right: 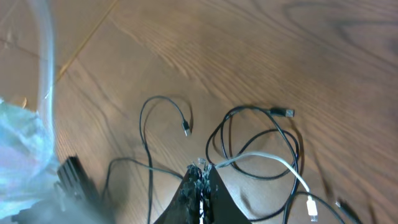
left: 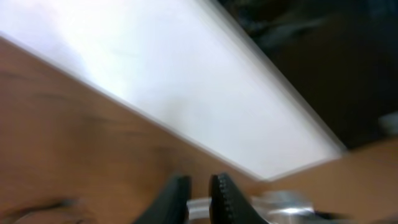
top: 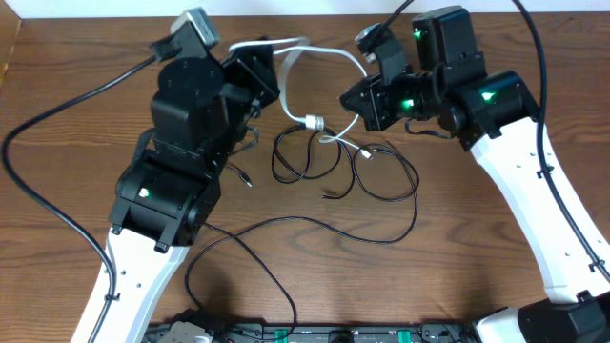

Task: Untangle cables

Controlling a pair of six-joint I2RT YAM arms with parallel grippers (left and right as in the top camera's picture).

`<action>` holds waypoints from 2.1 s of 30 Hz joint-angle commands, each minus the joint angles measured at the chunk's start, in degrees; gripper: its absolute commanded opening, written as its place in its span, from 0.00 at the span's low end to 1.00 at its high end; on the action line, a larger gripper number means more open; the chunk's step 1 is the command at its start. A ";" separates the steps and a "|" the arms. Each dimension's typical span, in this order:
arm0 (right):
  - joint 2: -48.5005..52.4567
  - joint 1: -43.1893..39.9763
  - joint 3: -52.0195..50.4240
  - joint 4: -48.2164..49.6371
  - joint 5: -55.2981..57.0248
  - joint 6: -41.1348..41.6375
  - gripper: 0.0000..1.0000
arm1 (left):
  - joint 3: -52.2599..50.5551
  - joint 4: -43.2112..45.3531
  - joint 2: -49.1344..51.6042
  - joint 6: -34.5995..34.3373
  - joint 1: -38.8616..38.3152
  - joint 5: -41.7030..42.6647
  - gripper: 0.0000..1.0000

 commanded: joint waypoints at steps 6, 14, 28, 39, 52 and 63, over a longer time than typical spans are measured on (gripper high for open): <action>-0.52 -0.31 -0.09 0.02 5.07 21.35 0.01 | 0.57 -9.97 2.03 10.23 0.17 -9.88 0.76; -0.52 -0.35 -0.07 0.94 5.16 37.05 0.02 | 0.57 -18.18 4.07 16.13 0.17 3.32 0.82; -0.50 -1.79 -0.09 7.65 1.95 61.31 0.01 | 0.57 -13.22 4.04 46.73 0.13 35.67 0.82; -0.50 -3.61 -0.07 19.74 -16.61 74.03 0.01 | 0.57 -3.37 4.28 50.16 0.13 35.65 0.82; -0.50 -3.56 -0.07 36.52 -27.85 89.00 0.01 | 0.57 -0.55 4.31 50.14 0.13 35.67 0.81; -0.50 -3.56 -0.09 33.81 -29.29 86.60 0.01 | 0.57 5.68 4.31 44.11 0.13 35.67 0.44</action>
